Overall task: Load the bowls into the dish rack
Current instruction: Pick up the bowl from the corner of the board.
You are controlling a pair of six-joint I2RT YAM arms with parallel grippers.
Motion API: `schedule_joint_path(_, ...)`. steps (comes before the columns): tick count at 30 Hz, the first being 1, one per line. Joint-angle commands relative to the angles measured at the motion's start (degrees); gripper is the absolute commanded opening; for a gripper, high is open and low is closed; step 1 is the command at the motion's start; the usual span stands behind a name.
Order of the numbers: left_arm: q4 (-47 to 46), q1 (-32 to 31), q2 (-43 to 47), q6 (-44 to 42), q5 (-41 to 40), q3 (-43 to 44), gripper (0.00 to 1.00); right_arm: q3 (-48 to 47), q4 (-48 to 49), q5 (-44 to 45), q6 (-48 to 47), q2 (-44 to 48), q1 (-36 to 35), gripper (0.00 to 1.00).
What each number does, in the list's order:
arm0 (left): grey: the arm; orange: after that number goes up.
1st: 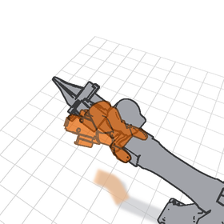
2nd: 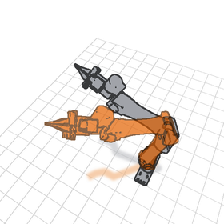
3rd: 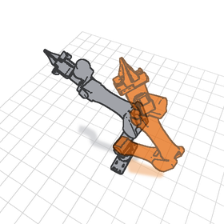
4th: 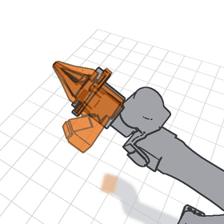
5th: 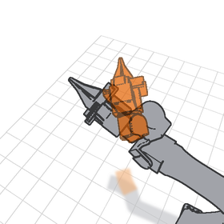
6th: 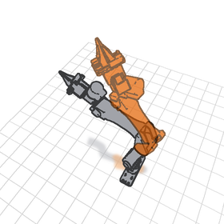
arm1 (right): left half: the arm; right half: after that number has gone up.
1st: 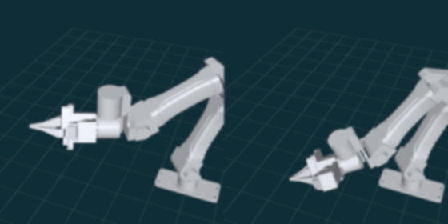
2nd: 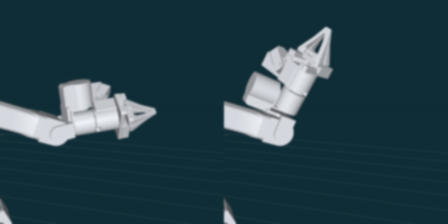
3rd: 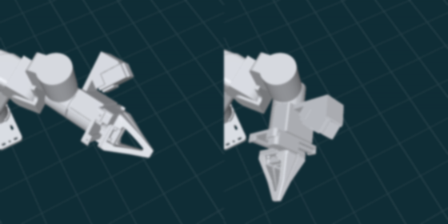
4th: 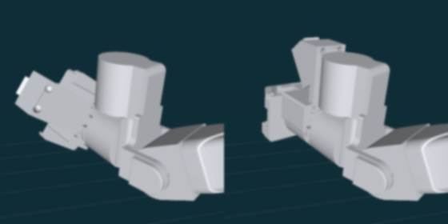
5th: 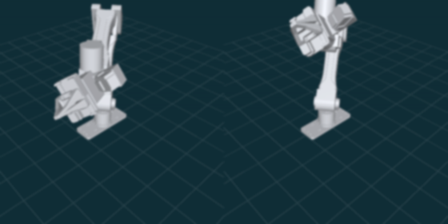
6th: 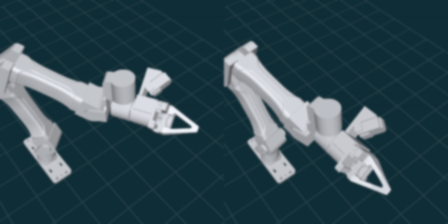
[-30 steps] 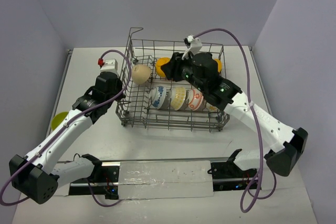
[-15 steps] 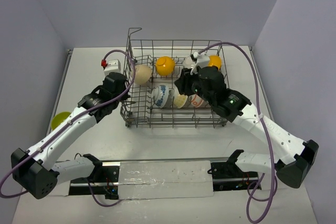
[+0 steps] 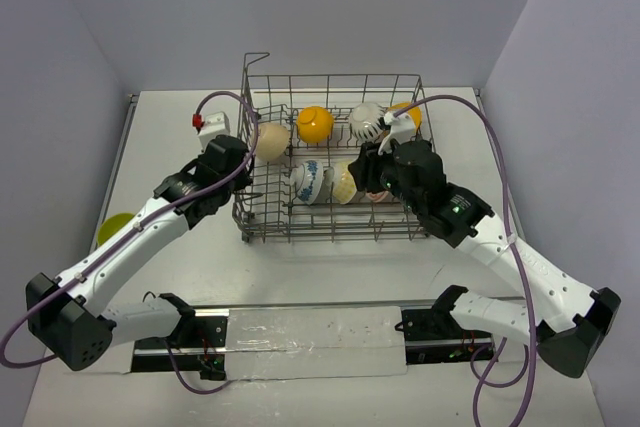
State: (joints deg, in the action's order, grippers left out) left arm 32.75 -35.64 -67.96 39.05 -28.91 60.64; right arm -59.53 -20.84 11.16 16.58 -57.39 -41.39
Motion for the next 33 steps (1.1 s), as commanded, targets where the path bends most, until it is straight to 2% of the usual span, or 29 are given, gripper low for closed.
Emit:
schedule_joint_path(1, 7.2, -1.6, -1.5, 4.5, 3.9, 0.3, 0.33, 1.4, 1.2, 0.9, -0.7, 1.9, 0.8, 0.49)
schedule_joint_path(10, 12.3, -3.3, -2.4, 3.9, 1.9, 7.8, 0.38, 3.4, 1.2, -0.3, -0.1, 2.4, 2.0, 0.49)
schedule_joint_path(16, 17.7, -4.7, -3.1, 2.5, -1.9, 18.2, 0.43, 5.4, 1.9, -1.1, 0.0, 4.6, 2.4, 0.50)
schedule_joint_path(24, 22.2, -4.6, -3.1, 0.6, -5.3, 26.4, 0.49, 7.1, 1.8, -1.0, 0.1, 6.3, 2.5, 0.50)
schedule_joint_path(27, 25.3, -4.6, -2.3, 0.5, -8.6, 30.8, 0.50, 7.2, 1.5, -1.0, -0.1, 6.6, 2.7, 0.50)
schedule_joint_path(29, 27.0, -4.6, -1.5, 0.0, -13.3, 33.6, 0.55, 7.5, 1.5, -1.1, -0.1, 6.9, 2.8, 0.50)
schedule_joint_path(33, 34.8, -3.0, -0.9, 0.9, -21.7, 37.4, 0.58, 7.8, 1.8, -1.4, -0.3, 7.3, 2.7, 0.50)
